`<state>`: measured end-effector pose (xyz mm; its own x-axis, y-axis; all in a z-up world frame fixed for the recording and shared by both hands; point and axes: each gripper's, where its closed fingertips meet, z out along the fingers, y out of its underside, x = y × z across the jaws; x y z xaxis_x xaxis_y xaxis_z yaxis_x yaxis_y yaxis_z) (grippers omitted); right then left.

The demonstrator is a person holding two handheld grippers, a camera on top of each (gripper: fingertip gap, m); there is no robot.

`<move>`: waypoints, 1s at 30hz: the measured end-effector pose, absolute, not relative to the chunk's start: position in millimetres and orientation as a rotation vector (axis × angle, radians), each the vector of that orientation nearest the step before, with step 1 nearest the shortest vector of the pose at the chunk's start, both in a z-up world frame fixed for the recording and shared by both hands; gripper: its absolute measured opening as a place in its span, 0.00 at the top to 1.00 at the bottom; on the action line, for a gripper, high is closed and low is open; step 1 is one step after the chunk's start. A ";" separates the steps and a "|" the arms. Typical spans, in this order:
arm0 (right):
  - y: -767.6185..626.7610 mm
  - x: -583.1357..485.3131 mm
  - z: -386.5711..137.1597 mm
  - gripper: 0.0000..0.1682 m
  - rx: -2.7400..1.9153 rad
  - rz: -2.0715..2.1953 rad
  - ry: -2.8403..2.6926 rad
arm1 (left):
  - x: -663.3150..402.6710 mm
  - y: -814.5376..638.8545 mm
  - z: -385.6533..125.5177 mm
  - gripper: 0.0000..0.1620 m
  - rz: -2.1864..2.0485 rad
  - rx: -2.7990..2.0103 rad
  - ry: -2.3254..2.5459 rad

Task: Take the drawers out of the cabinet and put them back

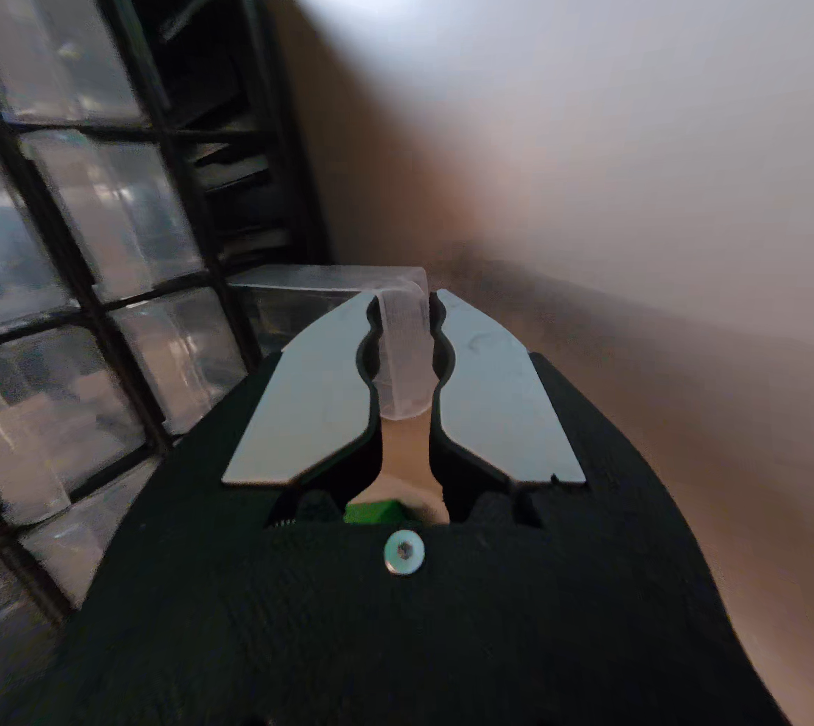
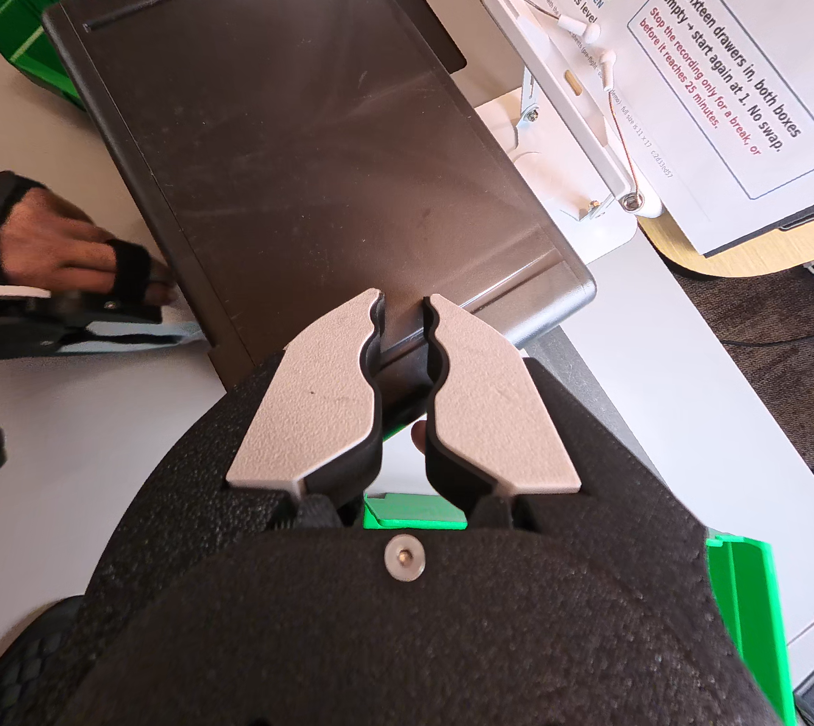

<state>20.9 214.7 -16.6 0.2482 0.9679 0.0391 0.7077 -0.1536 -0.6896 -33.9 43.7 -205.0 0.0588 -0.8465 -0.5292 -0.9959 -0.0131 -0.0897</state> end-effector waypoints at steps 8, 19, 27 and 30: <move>214.7 21.1 -16.8 0.90 -1.945 0.552 -1.528 | -36.9 94.8 -192.7 0.77 0.477 -1.760 1.561; 215.2 20.5 -16.6 0.90 -1.937 0.573 -1.529 | -42.9 60.7 -184.1 0.93 0.271 -1.746 1.374; 215.3 20.3 -16.6 0.90 -1.944 0.561 -1.524 | -55.7 98.8 -189.3 0.98 0.345 -1.777 1.189; 215.4 20.3 -16.6 0.90 -1.951 0.556 -1.536 | -58.9 107.6 -192.5 1.00 0.352 -1.812 1.130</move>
<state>20.3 215.4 -16.6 0.2473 0.9684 0.0333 0.7228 -0.1615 -0.6719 -58.9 107.6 -192.5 0.5342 -0.5468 -0.6448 -0.8161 -0.1346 -0.5620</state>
